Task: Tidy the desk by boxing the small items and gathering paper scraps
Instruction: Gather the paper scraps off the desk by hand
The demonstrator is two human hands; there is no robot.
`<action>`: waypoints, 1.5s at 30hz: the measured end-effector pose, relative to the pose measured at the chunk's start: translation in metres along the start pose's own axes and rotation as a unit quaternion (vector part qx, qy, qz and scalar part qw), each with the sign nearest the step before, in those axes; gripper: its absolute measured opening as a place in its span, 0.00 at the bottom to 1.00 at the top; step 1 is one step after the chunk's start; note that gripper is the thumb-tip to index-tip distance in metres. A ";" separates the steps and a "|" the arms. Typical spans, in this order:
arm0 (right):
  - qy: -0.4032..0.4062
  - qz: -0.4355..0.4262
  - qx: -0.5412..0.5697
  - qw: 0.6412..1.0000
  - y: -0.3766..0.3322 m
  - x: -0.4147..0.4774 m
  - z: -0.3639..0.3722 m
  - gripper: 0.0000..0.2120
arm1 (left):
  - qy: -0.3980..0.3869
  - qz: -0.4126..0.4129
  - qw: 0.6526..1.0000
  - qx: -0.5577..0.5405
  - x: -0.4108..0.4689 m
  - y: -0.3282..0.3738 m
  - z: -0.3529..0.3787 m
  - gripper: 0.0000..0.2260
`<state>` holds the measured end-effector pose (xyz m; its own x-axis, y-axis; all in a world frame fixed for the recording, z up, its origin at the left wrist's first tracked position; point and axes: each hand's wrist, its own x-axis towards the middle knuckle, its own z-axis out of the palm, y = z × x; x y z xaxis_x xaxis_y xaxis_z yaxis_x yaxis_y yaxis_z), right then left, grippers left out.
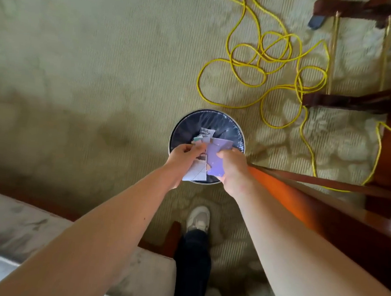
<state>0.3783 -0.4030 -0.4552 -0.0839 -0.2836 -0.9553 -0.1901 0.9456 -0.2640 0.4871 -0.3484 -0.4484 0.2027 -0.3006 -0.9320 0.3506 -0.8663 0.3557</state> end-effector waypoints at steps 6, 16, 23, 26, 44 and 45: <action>-0.021 0.043 0.012 0.999 0.005 -0.003 -0.004 0.20 | 0.011 -0.080 0.987 -0.137 0.004 -0.002 0.001 0.15; 0.008 0.019 0.069 0.997 0.030 -0.074 -0.022 0.16 | 0.090 -0.036 0.989 -0.108 -0.046 -0.015 0.005 0.13; 0.016 -0.075 0.073 0.994 0.053 -0.168 -0.048 0.14 | 0.123 0.046 0.986 -0.100 -0.129 -0.032 0.012 0.07; 0.010 -0.101 0.079 0.992 0.067 -0.226 -0.062 0.16 | 0.115 0.077 0.987 -0.086 -0.181 -0.044 0.016 0.07; 0.027 -0.286 0.316 0.904 0.212 -0.512 -0.202 0.09 | -0.074 0.267 0.961 0.023 -0.493 -0.130 0.057 0.07; 0.039 -0.288 0.325 0.900 0.221 -0.521 -0.211 0.09 | -0.086 0.279 0.956 0.035 -0.507 -0.136 0.063 0.09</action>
<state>0.1739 -0.0795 0.0119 -0.2278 -0.7433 -0.6290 0.3861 0.5241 -0.7591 0.2794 -0.1034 -0.0287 0.1845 -0.7801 -0.5979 0.1675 -0.5744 0.8012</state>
